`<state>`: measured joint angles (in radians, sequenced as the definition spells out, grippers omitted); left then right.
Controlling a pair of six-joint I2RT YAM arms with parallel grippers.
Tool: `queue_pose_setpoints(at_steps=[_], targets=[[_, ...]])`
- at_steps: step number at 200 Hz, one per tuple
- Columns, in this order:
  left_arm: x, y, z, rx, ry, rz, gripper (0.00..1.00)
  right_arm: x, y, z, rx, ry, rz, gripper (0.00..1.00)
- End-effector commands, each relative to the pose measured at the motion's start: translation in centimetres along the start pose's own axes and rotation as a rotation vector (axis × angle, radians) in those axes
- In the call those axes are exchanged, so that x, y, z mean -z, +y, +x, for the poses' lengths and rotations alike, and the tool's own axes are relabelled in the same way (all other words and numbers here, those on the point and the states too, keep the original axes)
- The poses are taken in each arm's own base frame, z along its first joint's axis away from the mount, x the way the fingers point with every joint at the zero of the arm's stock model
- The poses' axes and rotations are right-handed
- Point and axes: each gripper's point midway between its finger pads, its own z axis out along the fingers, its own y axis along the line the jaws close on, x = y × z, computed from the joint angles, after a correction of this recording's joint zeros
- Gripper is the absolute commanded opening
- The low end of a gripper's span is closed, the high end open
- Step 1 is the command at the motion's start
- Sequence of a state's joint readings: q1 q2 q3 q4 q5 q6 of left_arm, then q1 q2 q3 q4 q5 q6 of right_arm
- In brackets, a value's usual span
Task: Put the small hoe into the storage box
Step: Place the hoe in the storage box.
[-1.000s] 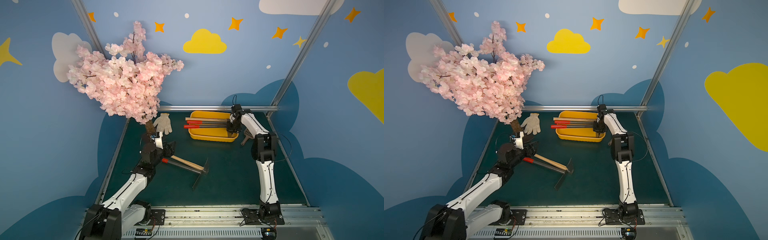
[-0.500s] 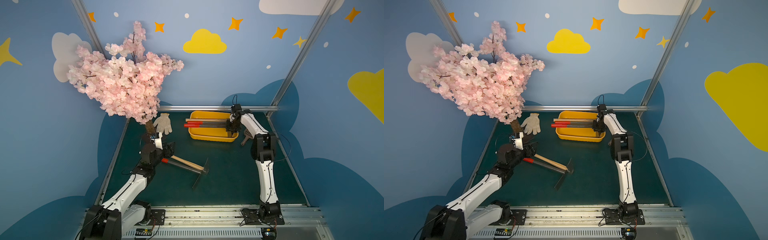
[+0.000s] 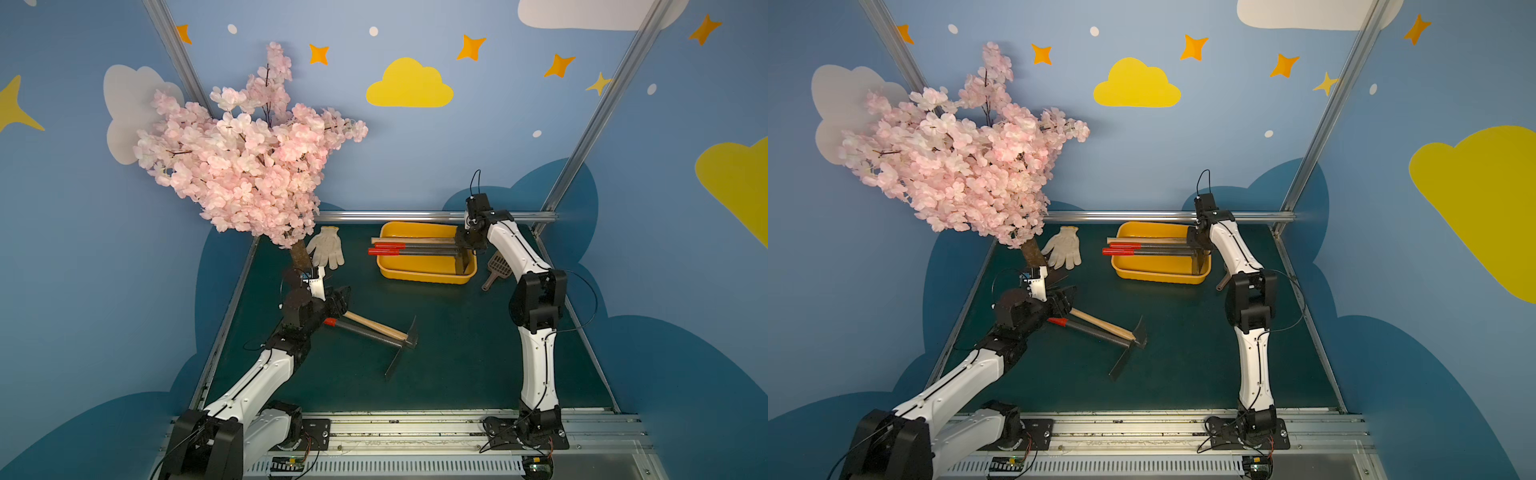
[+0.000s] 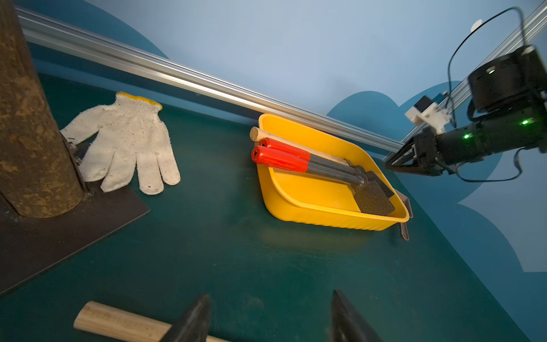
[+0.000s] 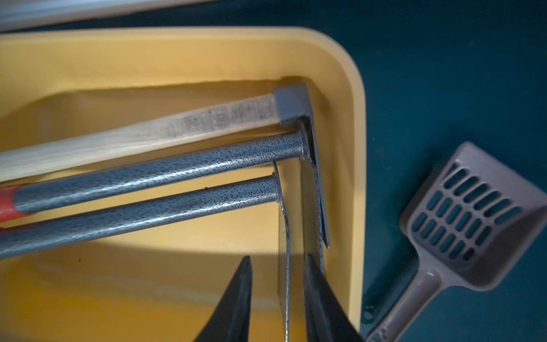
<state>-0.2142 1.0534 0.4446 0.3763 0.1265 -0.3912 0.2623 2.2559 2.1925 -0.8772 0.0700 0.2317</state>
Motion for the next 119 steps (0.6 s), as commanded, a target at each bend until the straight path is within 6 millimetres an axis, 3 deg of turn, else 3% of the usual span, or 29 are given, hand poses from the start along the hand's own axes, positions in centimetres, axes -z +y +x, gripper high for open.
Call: queue_pose_setpoints(at_steps=[1,49,84,119], targets=[[-0.1,0.0,0.1,0.007,-0.007,0.014,0.65,1.9,3.3,-0.3,0.128,-0.046,-0.087,0.28],[0.1,-0.1,0.1,0.008,-0.009,0.016,0.65,-0.6,9.5,3.8,0.315,0.051,-0.27,0.21],[0.2,-0.1,0.0,0.006,-0.008,0.012,0.65,-2.5,12.0,5.3,0.327,0.087,-0.352,0.19],[0.4,-0.1,-0.1,0.002,-0.005,0.009,0.65,-4.6,13.1,5.9,0.323,0.109,-0.375,0.19]])
